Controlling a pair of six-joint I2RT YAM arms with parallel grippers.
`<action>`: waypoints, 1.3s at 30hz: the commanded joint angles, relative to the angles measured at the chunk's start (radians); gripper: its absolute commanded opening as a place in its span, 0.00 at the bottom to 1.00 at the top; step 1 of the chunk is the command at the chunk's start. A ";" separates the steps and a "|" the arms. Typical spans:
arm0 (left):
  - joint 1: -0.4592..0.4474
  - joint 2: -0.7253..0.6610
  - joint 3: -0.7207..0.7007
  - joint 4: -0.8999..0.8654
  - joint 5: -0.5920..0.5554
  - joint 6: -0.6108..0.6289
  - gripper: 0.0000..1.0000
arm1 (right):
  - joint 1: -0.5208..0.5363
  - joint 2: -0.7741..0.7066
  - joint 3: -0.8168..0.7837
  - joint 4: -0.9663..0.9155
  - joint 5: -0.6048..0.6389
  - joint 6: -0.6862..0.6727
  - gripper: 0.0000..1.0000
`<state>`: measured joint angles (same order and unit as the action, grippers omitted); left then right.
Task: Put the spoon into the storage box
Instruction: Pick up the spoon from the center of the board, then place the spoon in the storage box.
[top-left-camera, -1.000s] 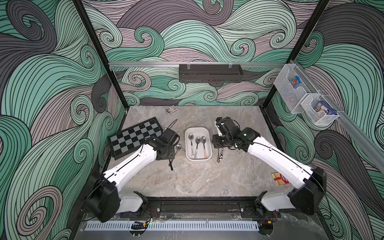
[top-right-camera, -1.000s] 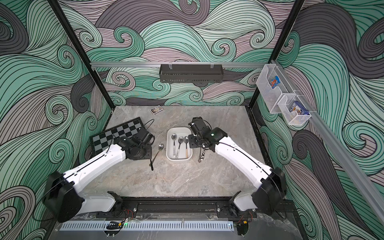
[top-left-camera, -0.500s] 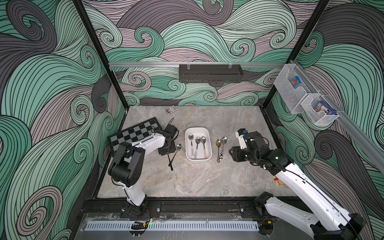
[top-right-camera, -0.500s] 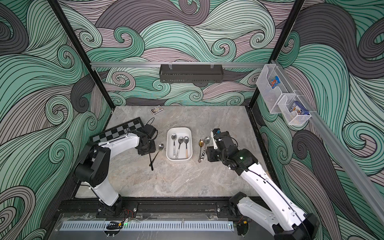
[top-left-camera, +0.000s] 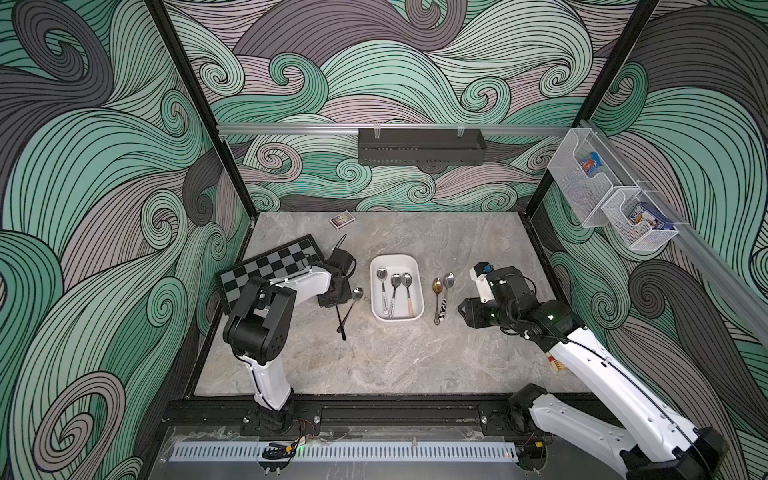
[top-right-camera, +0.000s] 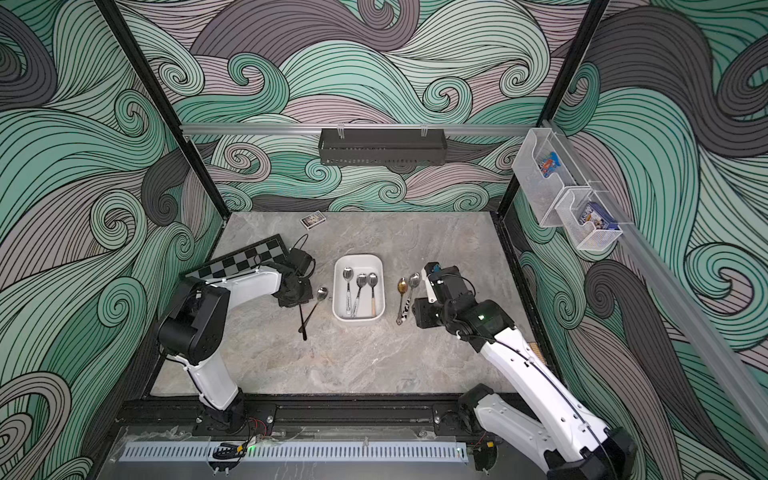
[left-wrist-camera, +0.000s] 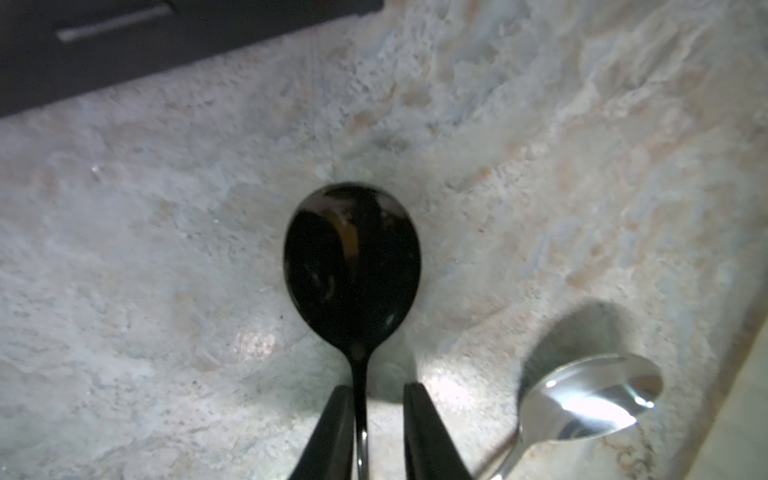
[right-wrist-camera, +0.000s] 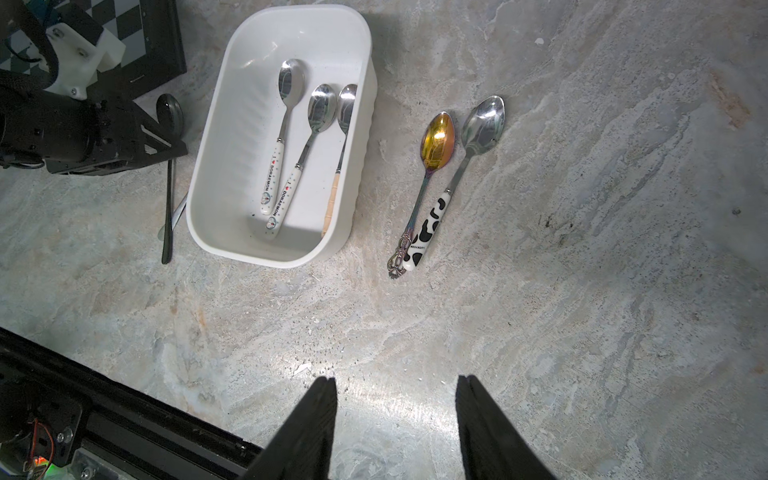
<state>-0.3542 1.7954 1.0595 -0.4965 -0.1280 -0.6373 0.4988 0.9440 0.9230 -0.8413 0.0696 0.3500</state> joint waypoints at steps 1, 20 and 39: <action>0.012 0.018 -0.044 0.003 0.022 0.014 0.15 | -0.005 -0.007 -0.003 0.005 -0.007 -0.008 0.51; -0.021 -0.271 0.017 -0.164 0.067 0.038 0.00 | -0.005 -0.033 -0.029 0.017 -0.013 0.007 0.52; -0.266 0.173 0.656 -0.357 0.106 0.029 0.00 | -0.006 -0.076 -0.080 0.022 -0.046 0.029 0.52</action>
<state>-0.6117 1.8942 1.6539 -0.7826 -0.0414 -0.6098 0.4980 0.8776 0.8551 -0.8295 0.0414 0.3740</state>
